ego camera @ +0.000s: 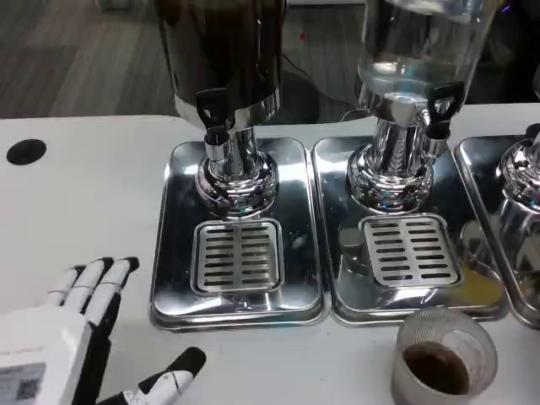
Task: Grasp the cup under the faucet to collect the drink, then remove the cup.
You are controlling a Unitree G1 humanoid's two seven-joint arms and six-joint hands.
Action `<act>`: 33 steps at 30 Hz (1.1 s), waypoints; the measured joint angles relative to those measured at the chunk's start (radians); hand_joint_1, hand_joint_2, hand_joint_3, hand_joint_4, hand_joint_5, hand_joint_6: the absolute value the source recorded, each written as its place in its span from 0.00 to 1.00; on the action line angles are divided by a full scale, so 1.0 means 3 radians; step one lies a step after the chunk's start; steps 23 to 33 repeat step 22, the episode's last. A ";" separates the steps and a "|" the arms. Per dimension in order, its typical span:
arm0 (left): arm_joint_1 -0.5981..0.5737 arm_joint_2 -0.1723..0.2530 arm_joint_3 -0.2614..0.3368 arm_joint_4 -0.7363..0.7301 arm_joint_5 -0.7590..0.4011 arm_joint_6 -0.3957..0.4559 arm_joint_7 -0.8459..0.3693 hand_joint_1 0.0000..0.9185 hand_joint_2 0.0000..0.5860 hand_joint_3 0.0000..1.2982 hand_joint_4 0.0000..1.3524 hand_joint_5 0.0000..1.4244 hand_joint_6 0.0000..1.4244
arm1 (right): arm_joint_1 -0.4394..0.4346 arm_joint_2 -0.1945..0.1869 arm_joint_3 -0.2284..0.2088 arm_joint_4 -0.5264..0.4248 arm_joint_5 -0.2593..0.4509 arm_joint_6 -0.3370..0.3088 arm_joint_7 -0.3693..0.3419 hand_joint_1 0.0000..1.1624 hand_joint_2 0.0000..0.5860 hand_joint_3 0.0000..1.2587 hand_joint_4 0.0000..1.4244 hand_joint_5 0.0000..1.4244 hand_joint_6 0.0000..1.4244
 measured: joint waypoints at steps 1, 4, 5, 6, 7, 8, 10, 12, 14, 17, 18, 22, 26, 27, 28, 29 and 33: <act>-0.0002 0.0000 -0.0022 0.0021 0.0020 -0.0017 0.0042 0.00 0.29 0.09 0.01 0.06 0.22 | 0.0001 0.0008 0.0018 -0.0015 -0.0031 0.0021 -0.0012 0.47 1.00 0.09 0.00 0.00 0.00; -0.0011 -0.0007 -0.0093 0.0088 0.0062 -0.0040 0.0157 0.00 0.27 0.08 0.00 0.06 0.22 | 0.0002 0.0018 0.0056 -0.0089 -0.0085 0.0080 -0.0041 0.48 1.00 0.09 0.00 0.00 0.00; -0.0012 -0.0011 -0.0103 0.0104 0.0065 -0.0040 0.0172 0.00 0.26 0.08 0.00 0.06 0.22 | 0.0002 0.0018 0.0060 -0.0106 -0.0086 0.0091 -0.0049 0.48 1.00 0.09 0.00 0.00 0.00; -0.0015 -0.0018 -0.0114 0.0116 0.0067 -0.0032 0.0180 0.00 0.26 0.08 0.00 0.05 0.22 | 0.0002 0.0018 0.0063 -0.0117 -0.0086 0.0115 -0.0051 0.48 1.00 0.10 0.00 0.00 0.00; -0.0018 -0.0025 -0.0127 0.0127 0.0068 -0.0022 0.0181 0.00 0.26 0.08 0.00 0.05 0.22 | 0.0003 0.0018 0.0063 -0.0122 -0.0084 0.0131 -0.0051 0.48 1.00 0.10 0.00 0.00 0.00; -0.0024 -0.0032 -0.0138 0.0134 0.0068 -0.0015 0.0181 0.00 0.25 0.08 0.00 0.06 0.22 | 0.0005 0.0018 0.0063 -0.0130 -0.0082 0.0144 -0.0051 0.48 1.00 0.10 0.00 0.00 0.00; -0.0051 -0.0051 -0.0177 0.0150 0.0068 0.0013 0.0181 0.00 0.24 0.08 0.00 0.06 0.22 | 0.0009 0.0018 0.0063 -0.0163 -0.0057 0.0180 -0.0051 0.48 1.00 0.10 0.01 0.00 0.00; -0.0069 -0.0057 -0.0202 0.0156 0.0068 0.0027 0.0181 0.00 0.24 0.08 0.00 0.06 0.22 | 0.0011 0.0018 0.0063 -0.0180 -0.0035 0.0183 -0.0051 0.48 1.00 0.10 0.02 0.00 0.00; -0.0086 -0.0060 -0.0218 0.0173 0.0066 0.0042 0.0182 0.00 0.23 0.09 0.01 0.06 0.23 | 0.0025 0.0017 0.0061 -0.0199 0.0020 0.0183 -0.0051 0.48 1.00 0.10 0.02 0.00 0.00; -0.0099 -0.0062 -0.0226 0.0208 0.0057 0.0047 0.0187 0.00 0.22 0.09 0.01 0.06 0.23 | 0.0069 0.0016 0.0046 -0.0203 0.0092 0.0180 -0.0051 0.48 1.00 0.11 0.02 0.00 0.00; -0.0099 -0.0062 -0.0226 0.0214 0.0053 0.0048 0.0190 0.00 0.22 0.09 0.01 0.07 0.23 | 0.0087 0.0016 0.0040 -0.0203 0.0108 0.0179 -0.0051 0.48 1.00 0.11 0.02 0.00 0.00; -0.0104 -0.0062 -0.0231 0.0220 0.0047 0.0048 0.0214 0.00 0.22 0.09 0.01 0.07 0.23 | 0.0153 0.0014 0.0023 -0.0188 0.0162 0.0118 -0.0052 0.49 1.00 0.11 0.02 0.01 0.00; -0.0104 -0.0062 -0.0231 0.0220 0.0047 0.0048 0.0214 0.00 0.22 0.09 0.01 0.07 0.23 | 0.0153 0.0014 0.0023 -0.0188 0.0162 0.0118 -0.0052 0.49 1.00 0.11 0.02 0.01 0.00; -0.0104 -0.0062 -0.0231 0.0220 0.0047 0.0048 0.0214 0.00 0.22 0.09 0.01 0.07 0.23 | 0.0153 0.0014 0.0023 -0.0188 0.0162 0.0118 -0.0052 0.49 1.00 0.11 0.02 0.01 0.00; -0.0104 -0.0062 -0.0231 0.0220 0.0047 0.0048 0.0214 0.00 0.22 0.09 0.01 0.07 0.23 | 0.0153 0.0014 0.0023 -0.0188 0.0162 0.0118 -0.0052 0.49 1.00 0.11 0.02 0.01 0.00; -0.0104 -0.0062 -0.0231 0.0220 0.0047 0.0048 0.0214 0.00 0.22 0.09 0.01 0.07 0.23 | 0.0153 0.0014 0.0023 -0.0188 0.0162 0.0118 -0.0052 0.49 1.00 0.11 0.02 0.01 0.00; -0.0104 -0.0062 -0.0231 0.0220 0.0047 0.0048 0.0214 0.00 0.22 0.09 0.01 0.07 0.23 | 0.0153 0.0014 0.0023 -0.0188 0.0162 0.0118 -0.0052 0.49 1.00 0.11 0.02 0.01 0.00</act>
